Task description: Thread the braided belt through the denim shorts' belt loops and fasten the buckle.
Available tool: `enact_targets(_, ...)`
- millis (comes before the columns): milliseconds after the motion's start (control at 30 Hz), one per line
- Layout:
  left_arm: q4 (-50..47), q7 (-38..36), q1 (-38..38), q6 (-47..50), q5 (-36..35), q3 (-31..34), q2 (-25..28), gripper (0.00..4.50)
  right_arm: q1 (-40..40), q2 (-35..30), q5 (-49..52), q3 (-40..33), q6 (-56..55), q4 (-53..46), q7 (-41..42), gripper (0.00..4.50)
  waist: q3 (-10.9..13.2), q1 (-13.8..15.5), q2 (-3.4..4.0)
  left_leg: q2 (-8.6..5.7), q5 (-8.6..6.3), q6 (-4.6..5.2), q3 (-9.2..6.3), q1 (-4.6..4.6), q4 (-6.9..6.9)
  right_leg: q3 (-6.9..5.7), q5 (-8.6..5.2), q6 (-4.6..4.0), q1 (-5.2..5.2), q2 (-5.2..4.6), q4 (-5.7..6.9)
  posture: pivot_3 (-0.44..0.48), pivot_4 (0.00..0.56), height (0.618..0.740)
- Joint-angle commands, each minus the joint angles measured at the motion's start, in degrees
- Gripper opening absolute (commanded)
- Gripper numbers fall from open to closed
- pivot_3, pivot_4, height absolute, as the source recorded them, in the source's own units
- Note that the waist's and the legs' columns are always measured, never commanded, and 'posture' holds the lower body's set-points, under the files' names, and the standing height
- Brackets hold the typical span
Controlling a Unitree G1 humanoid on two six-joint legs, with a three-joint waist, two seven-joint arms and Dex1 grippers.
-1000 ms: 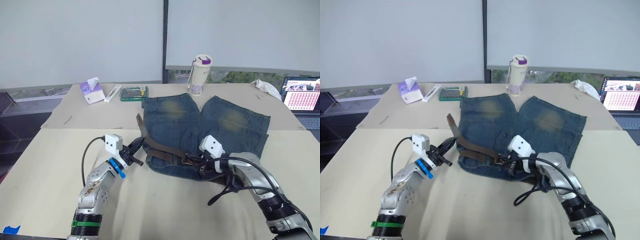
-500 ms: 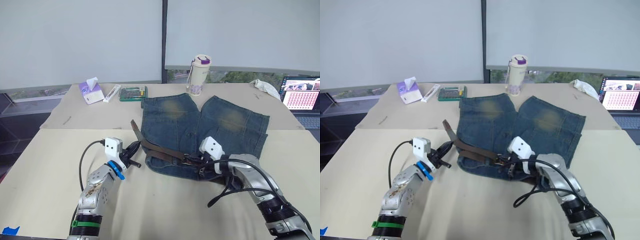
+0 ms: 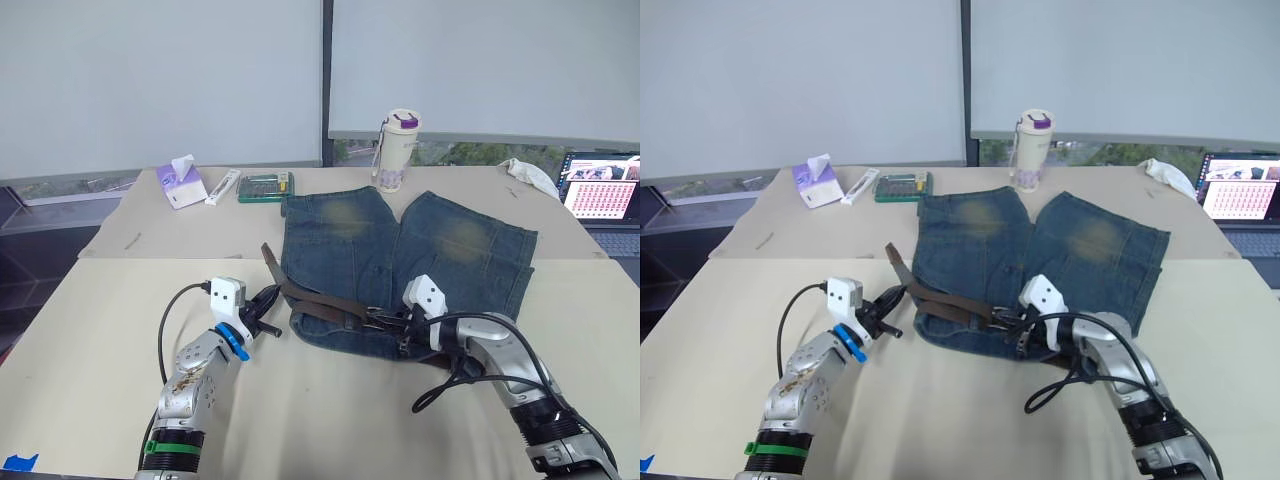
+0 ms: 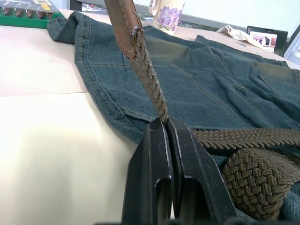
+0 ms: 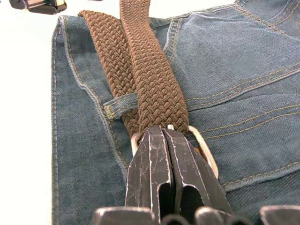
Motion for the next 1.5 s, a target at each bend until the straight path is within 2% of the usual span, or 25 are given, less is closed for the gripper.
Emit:
enact_targets(33,-1.33,0.07,-0.6,-1.35,-0.05,0.72,0.2,0.0,-0.57,-0.04,-0.74,-0.08,-0.97,1.29,0.15,0.03,0.0,0.0,0.0,0.0,0.0,0.0,0.0,0.0,0.0,0.0,0.0,0.0,0.0,0.0,0.0,0.0,0.15,0.74)
enact_targets(333,-1.45,-0.02,-0.56,-1.33,0.1,0.77,0.03,0.0,-0.58,0.28,0.21,-0.76,-1.78,1.53,0.84,0.03,0.0,-0.06,0.0,0.0,0.0,0.0,0.0,0.0,0.0,0.0,0.0,0.0,0.0,-0.01,0.0,0.0,0.15,0.74)
enact_targets(800,-1.49,-0.13,-0.72,-1.41,0.17,0.74,0.03,0.0,-1.51,-0.01,-4.24,2.57,-1.15,3.45,0.51,0.03,-0.01,-0.2,0.01,0.01,-0.01,-0.01,0.0,0.02,0.0,0.0,0.0,0.0,0.01,0.0,0.0,0.0,0.15,0.74)
enact_targets(1033,-1.4,-0.24,-1.13,-2.13,0.63,0.7,0.31,0.0,-1.62,-0.58,-6.1,5.33,2.52,3.45,1.55,0.03,-0.02,-0.42,0.01,0.01,-0.01,-0.02,-0.01,0.03,0.0,0.0,0.0,0.0,0.02,0.01,0.0,0.0,0.15,0.74)
enact_targets(1367,-2.08,-0.36,-9.81,-8.33,3.17,-0.17,1.11,0.0,-2.46,-3.31,-9.08,10.29,10.82,4.72,5.02,0.03,-0.17,-0.3,-0.11,0.0,-0.03,-0.03,-0.03,0.12,0.0,-0.03,0.0,0.0,0.19,-0.01,-0.06,0.0,0.15,0.74)
enact_targets(1500,-3.88,-1.76,-11.91,-9.36,4.03,-2.45,1.27,0.0,-3.2,-2.9,-9.85,10.85,12.37,5.57,3.58,0.03,-0.3,-0.54,-0.13,0.01,-0.04,-0.06,-0.04,0.15,0.0,-0.02,0.0,0.0,0.2,0.08,-0.04,0.0,0.15,0.74)
